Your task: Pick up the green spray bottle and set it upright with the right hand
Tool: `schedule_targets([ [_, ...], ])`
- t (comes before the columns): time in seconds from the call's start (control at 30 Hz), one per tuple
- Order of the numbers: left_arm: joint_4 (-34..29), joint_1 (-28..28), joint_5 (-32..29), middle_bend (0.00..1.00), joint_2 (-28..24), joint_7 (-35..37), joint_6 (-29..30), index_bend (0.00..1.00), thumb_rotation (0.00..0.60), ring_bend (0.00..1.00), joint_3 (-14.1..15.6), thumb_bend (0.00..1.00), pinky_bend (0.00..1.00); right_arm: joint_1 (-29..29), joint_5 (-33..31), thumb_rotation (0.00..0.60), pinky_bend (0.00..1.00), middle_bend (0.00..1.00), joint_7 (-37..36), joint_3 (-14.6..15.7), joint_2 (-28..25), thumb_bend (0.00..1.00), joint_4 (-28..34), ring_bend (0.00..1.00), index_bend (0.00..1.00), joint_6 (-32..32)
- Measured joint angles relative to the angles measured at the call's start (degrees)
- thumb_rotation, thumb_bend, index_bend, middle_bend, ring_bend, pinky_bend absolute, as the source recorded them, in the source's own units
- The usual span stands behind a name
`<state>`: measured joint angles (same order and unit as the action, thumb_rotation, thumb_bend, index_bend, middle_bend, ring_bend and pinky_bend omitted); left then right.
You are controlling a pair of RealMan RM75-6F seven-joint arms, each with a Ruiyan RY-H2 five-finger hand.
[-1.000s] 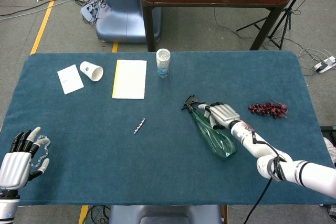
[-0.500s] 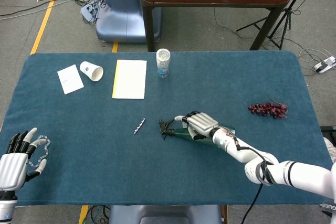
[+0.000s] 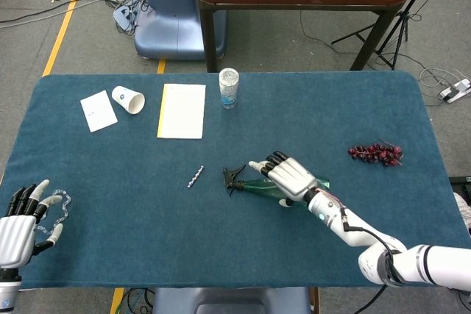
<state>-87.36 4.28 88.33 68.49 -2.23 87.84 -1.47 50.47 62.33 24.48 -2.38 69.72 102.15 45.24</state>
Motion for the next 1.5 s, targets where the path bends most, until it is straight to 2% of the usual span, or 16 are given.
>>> schedule_targets([
  [0.23,0.10,0.05,0.74,0.07,-0.10,0.58,0.18,0.29,0.600,0.04,0.23,0.35,0.00,-2.30,-4.35,0.600,0.06,0.09,10.61,3.38,-0.38,0.00,3.28,0.02,0.00,7.53],
  [0.47,0.26,-0.37,0.81,0.07,-0.15,0.95,0.41,0.30,0.600,0.04,0.58,0.35,0.00,-3.17,-9.59,0.600,0.06,0.07,15.34,4.25,3.56,0.00,0.74,0.02,0.00,10.02],
  [0.77,0.22,-0.68,0.72,0.07,-0.12,0.90,0.67,0.30,0.600,0.04,0.59,0.35,0.00,-1.84,-13.48,0.600,0.06,0.07,15.67,1.67,6.87,0.00,-6.44,0.02,0.00,9.25],
  [0.93,0.18,-0.94,0.49,0.07,-0.23,0.87,0.80,0.30,0.600,0.04,0.60,0.35,0.00,-0.32,-14.32,0.600,0.06,0.07,13.81,-0.48,8.34,0.00,-11.07,0.02,0.00,6.74],
  [1.07,0.34,-1.28,-0.06,0.07,-0.30,0.99,0.85,0.31,0.600,0.04,0.57,0.35,0.00,-0.29,-10.67,0.600,0.06,0.08,11.40,-1.02,7.67,0.00,-9.99,0.02,0.00,6.37],
  [1.27,0.29,-1.35,0.32,0.07,-0.24,1.06,1.06,0.31,0.600,0.04,0.62,0.35,0.00,-1.17,-0.04,0.600,0.06,0.11,6.59,-0.79,5.59,0.00,-6.41,0.02,0.00,6.87],
  [1.5,0.01,-1.66,0.87,0.07,-0.34,1.07,1.74,0.31,0.600,0.04,0.75,0.35,0.00,-1.26,12.03,0.600,0.06,0.17,5.83,1.59,6.25,0.01,-6.16,0.02,0.13,6.63],
])
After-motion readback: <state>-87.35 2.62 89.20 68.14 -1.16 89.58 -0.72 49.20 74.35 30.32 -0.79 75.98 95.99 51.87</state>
